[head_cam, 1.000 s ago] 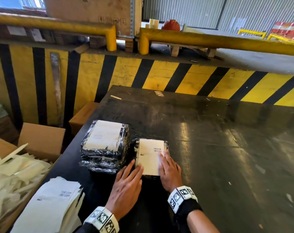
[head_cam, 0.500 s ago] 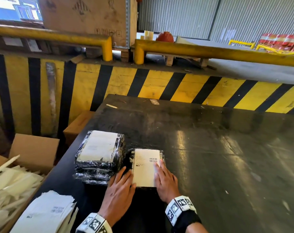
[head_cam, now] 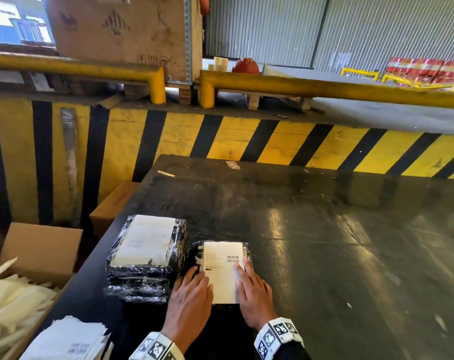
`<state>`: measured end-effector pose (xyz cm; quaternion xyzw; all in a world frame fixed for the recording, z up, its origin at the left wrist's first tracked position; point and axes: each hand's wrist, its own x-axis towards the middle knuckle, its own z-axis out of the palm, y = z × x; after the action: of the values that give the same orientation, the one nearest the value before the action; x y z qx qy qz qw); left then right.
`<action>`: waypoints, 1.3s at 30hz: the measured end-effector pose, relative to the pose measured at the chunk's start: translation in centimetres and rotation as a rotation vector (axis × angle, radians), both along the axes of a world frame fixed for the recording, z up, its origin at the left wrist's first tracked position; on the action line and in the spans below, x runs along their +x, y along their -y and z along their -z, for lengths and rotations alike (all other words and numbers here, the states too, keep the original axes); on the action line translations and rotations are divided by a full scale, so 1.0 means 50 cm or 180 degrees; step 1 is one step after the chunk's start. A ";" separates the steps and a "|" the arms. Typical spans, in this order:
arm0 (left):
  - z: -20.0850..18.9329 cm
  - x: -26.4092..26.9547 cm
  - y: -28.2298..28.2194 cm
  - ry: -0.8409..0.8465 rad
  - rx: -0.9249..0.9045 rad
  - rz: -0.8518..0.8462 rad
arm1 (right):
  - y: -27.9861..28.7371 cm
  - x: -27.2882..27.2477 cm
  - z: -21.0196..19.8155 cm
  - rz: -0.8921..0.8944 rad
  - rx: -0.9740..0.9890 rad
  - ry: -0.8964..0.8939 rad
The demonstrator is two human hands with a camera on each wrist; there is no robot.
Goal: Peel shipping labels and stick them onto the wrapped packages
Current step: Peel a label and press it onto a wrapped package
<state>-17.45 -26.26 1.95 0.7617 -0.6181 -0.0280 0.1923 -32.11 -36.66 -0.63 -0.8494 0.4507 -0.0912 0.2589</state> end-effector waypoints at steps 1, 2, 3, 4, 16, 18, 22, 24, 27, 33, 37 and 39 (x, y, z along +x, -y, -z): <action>-0.006 -0.001 0.019 -0.0082 0.0035 -0.0026 | -0.001 -0.001 -0.002 -0.0007 -0.0001 0.0004; -0.008 -0.001 0.044 0.0002 0.0079 0.0085 | -0.002 -0.002 -0.004 -0.0012 -0.0007 0.0014; -0.018 -0.004 0.066 0.0089 0.0095 0.0120 | -0.001 -0.004 -0.004 -0.0003 -0.0019 0.0011; -0.009 0.001 0.089 0.0239 0.0197 0.0183 | -0.002 -0.006 -0.003 0.0013 -0.0031 0.0017; -0.007 -0.010 0.082 -0.0116 0.0003 -0.0065 | 0.006 -0.004 0.006 0.0019 -0.0008 0.0148; -0.020 -0.009 0.124 -0.0025 0.0023 -0.0015 | 0.006 -0.006 0.002 0.0024 0.0024 0.0151; -0.004 0.016 0.172 -0.0225 0.0793 -0.0068 | 0.002 -0.008 -0.001 0.0002 0.0111 0.0263; 0.019 0.019 0.156 -0.0274 0.0431 -0.0133 | 0.000 -0.006 0.000 0.0020 0.0107 0.0371; 0.042 0.013 0.091 -0.0434 0.0214 -0.0159 | -0.010 -0.004 -0.001 0.0171 0.0166 0.0623; 0.065 -0.031 -0.012 -0.2047 0.0269 -0.0303 | -0.018 -0.014 0.005 0.0507 0.0624 0.0686; 0.071 -0.043 -0.019 -0.2250 -0.0112 -0.0483 | -0.032 -0.022 0.002 0.0559 0.0965 0.0894; 0.067 -0.050 -0.024 -0.2193 -0.0167 -0.0423 | -0.034 -0.027 0.010 0.0579 0.0992 0.0949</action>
<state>-19.96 -25.07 -1.38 0.7408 -0.4666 -0.2549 0.4104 -33.46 -34.95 -1.11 -0.7322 0.4908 -0.1679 0.4413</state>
